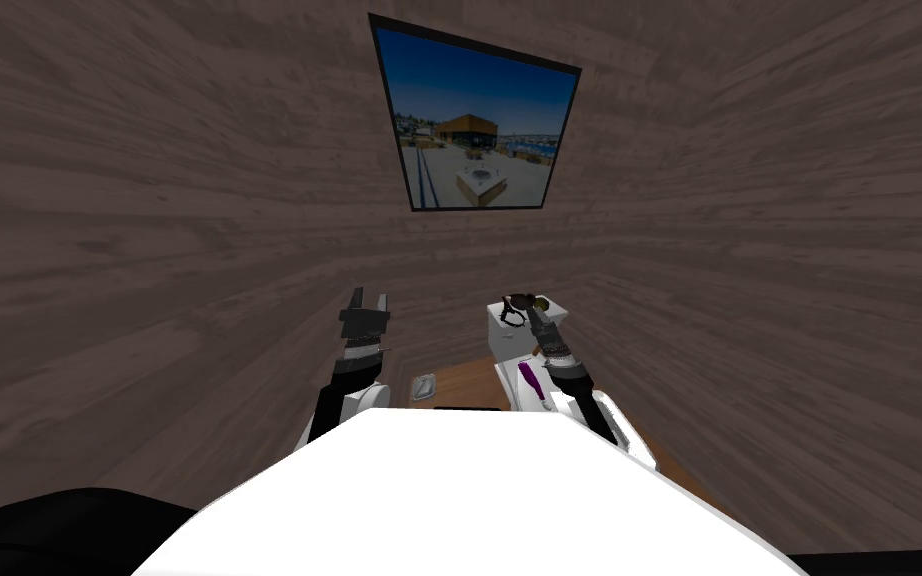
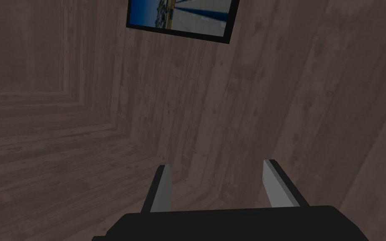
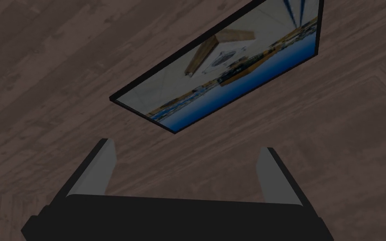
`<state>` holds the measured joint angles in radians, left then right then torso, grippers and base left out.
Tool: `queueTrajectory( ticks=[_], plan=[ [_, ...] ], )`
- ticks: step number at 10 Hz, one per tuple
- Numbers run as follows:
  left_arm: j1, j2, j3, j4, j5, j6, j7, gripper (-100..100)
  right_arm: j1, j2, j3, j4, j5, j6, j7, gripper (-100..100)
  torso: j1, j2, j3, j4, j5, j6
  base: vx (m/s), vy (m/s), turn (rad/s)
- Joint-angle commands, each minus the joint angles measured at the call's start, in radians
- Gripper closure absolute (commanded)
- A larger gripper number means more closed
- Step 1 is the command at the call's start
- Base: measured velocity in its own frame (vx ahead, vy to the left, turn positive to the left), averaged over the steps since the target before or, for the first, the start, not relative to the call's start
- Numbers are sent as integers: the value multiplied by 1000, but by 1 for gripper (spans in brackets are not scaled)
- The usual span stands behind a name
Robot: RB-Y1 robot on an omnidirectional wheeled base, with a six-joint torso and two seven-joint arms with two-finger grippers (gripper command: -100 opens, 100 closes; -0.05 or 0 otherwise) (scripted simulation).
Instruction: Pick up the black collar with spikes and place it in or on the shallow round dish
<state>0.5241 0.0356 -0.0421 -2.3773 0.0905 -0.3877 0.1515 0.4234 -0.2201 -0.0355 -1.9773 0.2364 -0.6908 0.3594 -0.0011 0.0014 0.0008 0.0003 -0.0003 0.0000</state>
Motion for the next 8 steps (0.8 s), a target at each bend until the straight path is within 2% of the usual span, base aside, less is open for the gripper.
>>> queueTrajectory(
  ticks=[1, 2, 3, 4, 5, 7, 8],
  plan=[
    [0, 0, 0, 0, 0, 0, 0, 0, -6, -2, -5, 15, 23, -4, 50, -100, 0, 0, 0, 0, 0, 0, -19, -10, 0],
    [0, 0, 0, 0, 0, 0, 0, 0, -6, -2, -5, 15, 23, -4, 65, -100, 0, 0, 0, 0, 0, 0, -8, -3, 0],
    [0, 0, 0, 0, 0, 0, 0, 0, -17, -8, -17, 47, 70, -13, 101, -100, 1, -1, 0, 0, 0, 0, -16, -6, -2],
    [0, 0, 0, 0, 0, 0, 0, 0, -17, -8, -17, 47, 70, -13, 127, -100, 1, -1, 0, 0, 0, 0, -16, -8, 1],
    [0, 0, 0, 0, 0, 0, 0, 0, -29, -13, -30, 79, 113, -21, 157, -100, 1, 0, 0, 0, 0, 0, -23, -14, 0],
    [0, 0, 0, 0, 0, 0, 0, 0, -29, -13, -30, 79, 118, -21, 200, -100, 0, 0, 0, 0, 0, 0, -15, -10, 1],
    [0, 0, 0, 0, 0, 0, 0, 0, -42, -17, -43, 111, 166, -28, 236, -100, 1, -1, 0, 0, 0, 0, -13, -12, 1]
  ],
)
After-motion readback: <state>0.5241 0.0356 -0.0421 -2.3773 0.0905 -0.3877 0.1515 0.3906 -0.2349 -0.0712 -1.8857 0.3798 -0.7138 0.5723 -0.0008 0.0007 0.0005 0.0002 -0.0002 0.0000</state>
